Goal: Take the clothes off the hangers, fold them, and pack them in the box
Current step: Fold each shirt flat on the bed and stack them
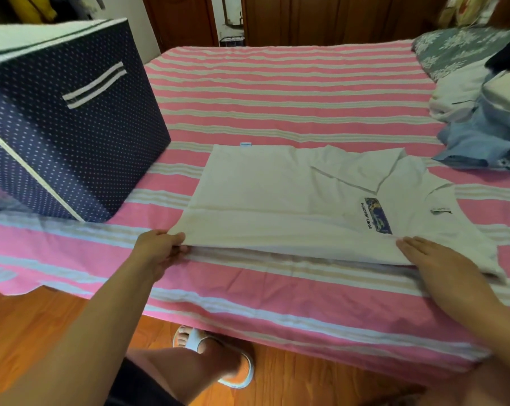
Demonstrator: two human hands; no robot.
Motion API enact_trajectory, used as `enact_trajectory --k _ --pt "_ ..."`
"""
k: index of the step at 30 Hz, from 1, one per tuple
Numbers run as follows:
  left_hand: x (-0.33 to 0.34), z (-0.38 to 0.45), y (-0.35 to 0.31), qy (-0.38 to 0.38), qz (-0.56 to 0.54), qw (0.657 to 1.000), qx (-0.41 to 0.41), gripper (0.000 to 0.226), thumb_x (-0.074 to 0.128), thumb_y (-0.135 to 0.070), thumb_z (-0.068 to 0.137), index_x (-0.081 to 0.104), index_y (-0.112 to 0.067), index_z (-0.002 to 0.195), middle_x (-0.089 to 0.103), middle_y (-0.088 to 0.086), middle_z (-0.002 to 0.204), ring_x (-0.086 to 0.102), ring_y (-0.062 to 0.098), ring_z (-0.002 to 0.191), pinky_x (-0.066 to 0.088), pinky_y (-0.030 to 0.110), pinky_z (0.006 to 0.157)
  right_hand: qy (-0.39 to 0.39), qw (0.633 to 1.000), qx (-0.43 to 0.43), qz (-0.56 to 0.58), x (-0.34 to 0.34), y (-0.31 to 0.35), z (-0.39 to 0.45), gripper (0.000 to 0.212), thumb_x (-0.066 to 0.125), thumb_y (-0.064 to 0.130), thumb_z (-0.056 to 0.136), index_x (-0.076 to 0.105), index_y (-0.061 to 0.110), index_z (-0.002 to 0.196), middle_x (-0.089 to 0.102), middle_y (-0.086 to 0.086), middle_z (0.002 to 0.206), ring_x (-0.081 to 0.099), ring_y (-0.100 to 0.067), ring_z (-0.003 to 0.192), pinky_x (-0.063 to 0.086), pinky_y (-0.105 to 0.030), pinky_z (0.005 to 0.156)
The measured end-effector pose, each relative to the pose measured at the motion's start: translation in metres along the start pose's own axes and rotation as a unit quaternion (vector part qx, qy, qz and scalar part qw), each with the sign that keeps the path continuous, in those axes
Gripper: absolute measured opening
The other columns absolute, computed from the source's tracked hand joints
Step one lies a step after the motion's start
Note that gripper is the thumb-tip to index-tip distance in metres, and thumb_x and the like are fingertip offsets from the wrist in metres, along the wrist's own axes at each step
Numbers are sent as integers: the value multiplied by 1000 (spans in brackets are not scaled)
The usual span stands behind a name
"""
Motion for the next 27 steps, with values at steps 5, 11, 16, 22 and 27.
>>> enact_trajectory --k 5,11,16,22,27 --pt "-20 -21 14 44 95 994 -2 21 63 2 96 62 6 116 68 18 88 62 23 66 56 25 54 29 999 6 -25 3 -22 -21 82 81 -22 48 68 1 125 70 -19 122 69 -40 107 56 -53 86" --pt "-17 -13 13 -1 216 976 8 51 71 -46 92 66 -6 124 68 12 116 63 33 105 49 43 92 49 997 -20 53 -18 37 27 39 79 -5 65 74 3 103 71 -18 103 62 -46 93 56 -52 80" --pt "6 6 -15 -49 226 971 61 45 71 -38 94 67 -2 121 65 11 118 60 32 100 46 39 89 209 936 57 277 13 88 101 25 51 31 100 68 23 116 64 0 118 57 -24 109 45 -36 92" --pt "3 27 -25 -135 325 924 152 26 60 -37 98 64 -15 85 67 8 87 64 36 91 54 46 85 221 910 99 335 33 84 111 13 60 29 98 63 28 85 65 8 91 61 -16 89 43 -29 71" --pt "14 12 -25 -195 389 868 238 26 53 -36 100 59 -11 106 59 14 115 58 37 104 51 50 90 135 944 103 282 39 91 107 13 61 35 97 60 25 89 62 4 90 58 -21 86 47 -38 76"
Point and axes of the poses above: each hand's wrist, its own z-axis towards the middle knuckle, its own x-axis out of the palm, y = z × x, the point moved 7 cm from there along z, towards the middle knuckle
